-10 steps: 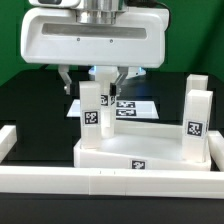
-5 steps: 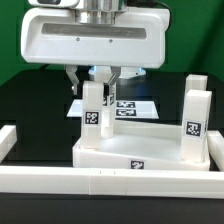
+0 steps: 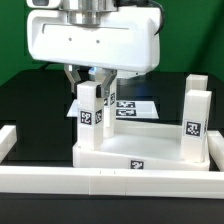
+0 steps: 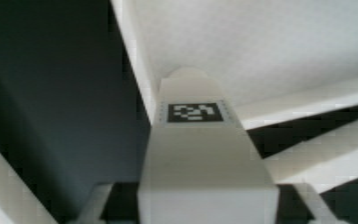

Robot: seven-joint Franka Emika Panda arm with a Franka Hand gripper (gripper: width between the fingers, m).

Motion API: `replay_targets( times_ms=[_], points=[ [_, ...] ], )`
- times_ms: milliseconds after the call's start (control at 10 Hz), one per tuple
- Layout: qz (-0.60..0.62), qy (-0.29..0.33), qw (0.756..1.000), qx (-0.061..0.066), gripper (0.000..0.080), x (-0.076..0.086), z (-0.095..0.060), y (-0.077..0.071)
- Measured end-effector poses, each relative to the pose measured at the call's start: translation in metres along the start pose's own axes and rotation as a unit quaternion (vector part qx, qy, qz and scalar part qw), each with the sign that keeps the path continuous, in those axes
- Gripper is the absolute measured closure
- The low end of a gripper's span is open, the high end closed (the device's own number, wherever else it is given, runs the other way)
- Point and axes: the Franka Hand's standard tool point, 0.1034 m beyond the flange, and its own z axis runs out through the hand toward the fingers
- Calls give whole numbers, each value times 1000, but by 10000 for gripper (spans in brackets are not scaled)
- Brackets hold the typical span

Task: Assemble desk

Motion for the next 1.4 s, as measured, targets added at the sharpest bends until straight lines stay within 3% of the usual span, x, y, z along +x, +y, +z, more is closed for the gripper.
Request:
replay_targets(
  times_ms=[100, 300, 600, 700, 900, 1100, 1200, 1400],
  points=[
    [76, -2, 997, 8, 511, 0, 0, 1],
    [154, -4, 988, 11, 511, 1, 0, 1],
    [293, -10, 956, 27, 509, 2, 0, -2],
    [336, -11, 941, 26, 509, 2, 0, -2],
    [351, -12, 936, 26, 509, 2, 1, -3],
    [341, -12, 940, 26, 247, 1, 1, -3],
    [305, -9, 952, 20, 172, 0, 1, -4],
    [220, -2, 976, 7, 156, -4, 1, -10]
  ],
)
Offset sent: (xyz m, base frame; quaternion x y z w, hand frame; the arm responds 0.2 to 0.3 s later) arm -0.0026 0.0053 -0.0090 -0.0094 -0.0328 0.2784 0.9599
